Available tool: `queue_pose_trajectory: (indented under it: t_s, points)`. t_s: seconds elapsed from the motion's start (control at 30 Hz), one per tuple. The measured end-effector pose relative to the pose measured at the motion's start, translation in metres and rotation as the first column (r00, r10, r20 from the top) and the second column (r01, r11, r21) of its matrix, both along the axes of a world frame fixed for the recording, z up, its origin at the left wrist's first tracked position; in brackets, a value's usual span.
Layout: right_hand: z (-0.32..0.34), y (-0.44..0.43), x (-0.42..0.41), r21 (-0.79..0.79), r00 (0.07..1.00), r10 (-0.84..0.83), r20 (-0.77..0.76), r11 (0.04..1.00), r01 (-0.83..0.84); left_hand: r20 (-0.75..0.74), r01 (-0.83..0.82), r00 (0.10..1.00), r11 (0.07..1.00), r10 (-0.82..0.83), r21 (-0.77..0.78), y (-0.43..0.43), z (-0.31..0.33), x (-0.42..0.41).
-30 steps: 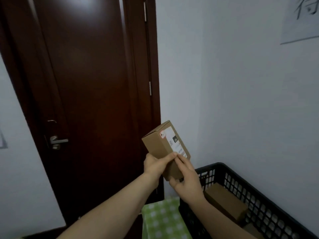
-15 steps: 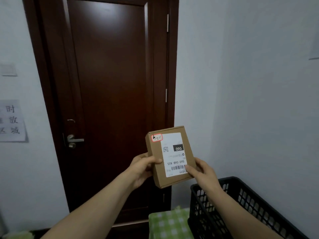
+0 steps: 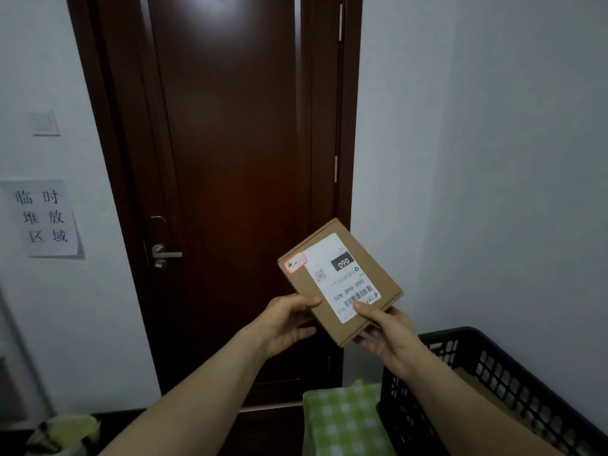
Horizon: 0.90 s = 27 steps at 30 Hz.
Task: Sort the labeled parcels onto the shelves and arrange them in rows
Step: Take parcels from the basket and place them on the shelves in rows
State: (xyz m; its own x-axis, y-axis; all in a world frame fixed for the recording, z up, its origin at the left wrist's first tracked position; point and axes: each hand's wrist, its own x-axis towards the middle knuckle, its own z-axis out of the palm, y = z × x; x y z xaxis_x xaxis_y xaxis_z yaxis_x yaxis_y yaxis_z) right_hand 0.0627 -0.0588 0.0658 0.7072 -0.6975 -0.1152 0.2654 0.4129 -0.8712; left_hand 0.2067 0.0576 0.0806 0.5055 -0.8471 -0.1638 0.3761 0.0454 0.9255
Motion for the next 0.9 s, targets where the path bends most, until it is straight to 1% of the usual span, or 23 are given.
queue_pose_trajectory:
  t_s: [0.03, 0.07, 0.1, 0.13, 0.17, 0.2, 0.23, 0.27, 0.3, 0.33, 0.37, 0.4, 0.43, 0.47, 0.5, 0.57, 0.6, 0.63, 0.67, 0.7, 0.77, 0.83, 0.9]
  points:
    - [0.003, -0.003, 0.001, -0.059, 0.999, -0.04, -0.025, 0.998, 0.038, 0.039, -0.045, 0.998, 0.998, 0.043, 0.045, 0.002, -0.001, 0.004]
    - [0.009, -0.007, 0.001, -0.182, 0.992, -0.082, -0.099, 0.981, 0.063, 0.074, -0.126, 0.99, 0.989, 0.12, 0.083, 0.005, -0.001, 0.009]
    - [0.017, -0.011, 0.0, -0.36, 0.967, -0.135, -0.217, 0.932, 0.049, 0.131, -0.221, 0.97, 0.968, 0.206, 0.114, 0.008, 0.001, 0.016]
    - [0.025, -0.015, -0.002, -0.534, 0.92, -0.192, -0.341, 0.845, -0.021, 0.24, -0.293, 0.937, 0.945, 0.254, 0.146, 0.012, 0.005, 0.024]
    - [0.034, -0.018, -0.003, -0.654, 0.869, -0.229, -0.439, 0.744, -0.135, 0.4, -0.323, 0.886, 0.93, 0.233, 0.173, 0.016, 0.011, 0.03]
    - [0.043, -0.019, -0.003, -0.715, 0.829, -0.236, -0.507, 0.652, -0.252, 0.568, -0.312, 0.81, 0.928, 0.148, 0.202, 0.019, 0.018, 0.035]
    - [0.052, -0.018, -0.002, -0.736, 0.804, -0.217, -0.553, 0.579, -0.351, 0.698, -0.264, 0.716, 0.932, 0.017, 0.248, 0.02, 0.023, 0.039]
    - [0.06, -0.016, -0.001, -0.737, 0.788, -0.184, -0.588, 0.523, -0.428, 0.77, -0.199, 0.624, 0.927, -0.13, 0.318, 0.021, 0.029, 0.04]
    - [0.068, -0.013, 0.001, -0.73, 0.779, -0.145, -0.611, 0.483, -0.483, 0.784, -0.128, 0.561, 0.907, -0.267, 0.4, 0.02, 0.031, 0.042]
    - [0.074, -0.01, 0.004, -0.724, 0.774, -0.11, -0.623, 0.455, -0.518, 0.767, -0.066, 0.521, 0.878, -0.375, 0.474, 0.019, 0.034, 0.04]
    - [0.079, -0.007, 0.006, -0.727, 0.777, -0.088, -0.623, 0.432, -0.534, 0.747, -0.025, 0.499, 0.854, -0.44, 0.52, 0.018, 0.034, 0.041]
    - [0.083, -0.004, 0.008, -0.734, 0.782, -0.084, -0.617, 0.42, -0.534, 0.742, -0.009, 0.486, 0.847, -0.461, 0.532, 0.019, 0.034, 0.042]
    - [0.085, -0.002, 0.011, -0.745, 0.795, -0.083, -0.601, 0.418, -0.52, 0.747, -0.014, 0.493, 0.854, -0.446, 0.519, 0.019, 0.034, 0.043]
    - [0.085, -0.001, 0.012, -0.76, 0.819, -0.081, -0.567, 0.434, -0.483, 0.749, -0.027, 0.525, 0.872, -0.404, 0.488, 0.021, 0.034, 0.045]
    - [0.083, -0.001, 0.013, -0.778, 0.857, -0.083, -0.508, 0.471, -0.415, 0.742, -0.042, 0.574, 0.893, -0.346, 0.449, 0.023, 0.034, 0.048]
    - [0.073, -0.004, 0.014, -0.782, 0.917, -0.166, -0.362, 0.589, -0.203, 0.684, -0.052, 0.696, 0.933, -0.221, 0.355, 0.028, 0.031, 0.052]
    - [0.068, -0.007, 0.013, -0.755, 0.919, -0.228, -0.322, 0.648, -0.103, 0.631, -0.049, 0.757, 0.95, -0.166, 0.309, 0.029, 0.029, 0.054]
    - [0.063, -0.008, 0.011, -0.716, 0.906, -0.269, -0.326, 0.696, -0.052, 0.571, -0.046, 0.811, 0.961, -0.123, 0.272, 0.03, 0.027, 0.056]
    - [0.057, -0.01, 0.011, -0.686, 0.89, -0.269, -0.368, 0.724, -0.065, 0.514, -0.043, 0.853, 0.969, -0.092, 0.244, 0.032, 0.026, 0.056]
    - [0.052, -0.009, 0.01, -0.667, 0.872, -0.235, -0.428, 0.734, -0.129, 0.463, -0.034, 0.883, 0.975, -0.075, 0.221, 0.032, 0.024, 0.057]
    - [0.043, -0.002, 0.01, -0.632, 0.829, -0.125, -0.545, 0.711, -0.308, 0.373, -0.013, 0.927, 0.986, -0.05, 0.166, 0.032, 0.023, 0.056]
    - [0.04, 0.005, 0.012, -0.628, 0.814, -0.048, -0.578, 0.663, -0.407, 0.296, -0.004, 0.955, 0.993, -0.03, 0.116, 0.031, 0.022, 0.055]
    - [0.039, 0.007, 0.014, -0.644, 0.824, -0.036, -0.566, 0.643, -0.414, 0.255, -0.003, 0.967, 0.995, -0.021, 0.095, 0.029, 0.023, 0.055]
